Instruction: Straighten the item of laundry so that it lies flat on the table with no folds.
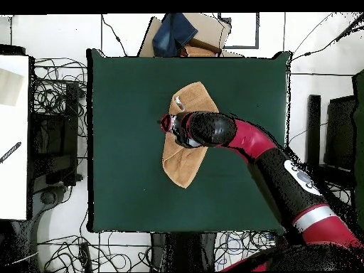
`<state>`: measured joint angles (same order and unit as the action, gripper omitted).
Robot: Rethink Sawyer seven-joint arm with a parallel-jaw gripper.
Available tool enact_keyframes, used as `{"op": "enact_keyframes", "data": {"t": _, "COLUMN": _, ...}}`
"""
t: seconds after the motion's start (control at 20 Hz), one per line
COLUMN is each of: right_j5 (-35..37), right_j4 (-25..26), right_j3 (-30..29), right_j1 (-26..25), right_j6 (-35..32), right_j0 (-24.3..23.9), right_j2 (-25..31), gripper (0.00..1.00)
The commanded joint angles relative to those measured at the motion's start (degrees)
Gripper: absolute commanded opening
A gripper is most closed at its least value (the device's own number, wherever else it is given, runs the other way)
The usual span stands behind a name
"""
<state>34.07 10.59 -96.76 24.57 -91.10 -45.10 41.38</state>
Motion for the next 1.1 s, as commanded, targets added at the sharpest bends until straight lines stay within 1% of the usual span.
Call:
{"op": "enact_keyframes", "data": {"t": 0.05, "right_j5": 7.34, "right_j4": 0.26, "right_j3": 3.93, "right_j1": -0.72, "right_j6": 5.68, "right_j0": 0.17, "right_j2": 2.69, "gripper": 1.00}}
{"op": "enact_keyframes", "data": {"t": 0.4, "right_j5": 7.68, "right_j4": 2.12, "right_j3": 5.08, "right_j1": -2.54, "right_j6": 7.30, "right_j0": -0.10, "right_j2": 2.61, "gripper": 1.00}}
{"op": "enact_keyframes", "data": {"t": 0.5, "right_j5": 8.69, "right_j4": 3.20, "right_j3": 5.62, "right_j1": -1.74, "right_j6": 7.75, "right_j0": 0.81, "right_j2": 1.93, "gripper": 1.00}}
{"op": "enact_keyframes", "data": {"t": 0.6, "right_j5": 8.16, "right_j4": 3.46, "right_j3": 5.00, "right_j1": -1.37, "right_j6": 7.37, "right_j0": 0.81, "right_j2": 2.01, "gripper": 1.00}}
{"op": "enact_keyframes", "data": {"t": 0.8, "right_j5": 8.85, "right_j4": 4.02, "right_j3": 6.11, "right_j1": -2.26, "right_j6": 8.00, "right_j0": 1.28, "right_j2": 1.44, "gripper": 1.00}}
{"op": "enact_keyframes", "data": {"t": 0.85, "right_j5": 8.28, "right_j4": 3.88, "right_j3": 4.62, "right_j1": -0.97, "right_j6": 7.07, "right_j0": 1.57, "right_j2": 1.89, "gripper": 1.00}}
{"op": "enact_keyframes", "data": {"t": 1.1, "right_j5": 8.15, "right_j4": 4.85, "right_j3": 5.57, "right_j1": -2.20, "right_j6": 8.00, "right_j0": 2.21, "right_j2": 1.30, "gripper": 1.00}}
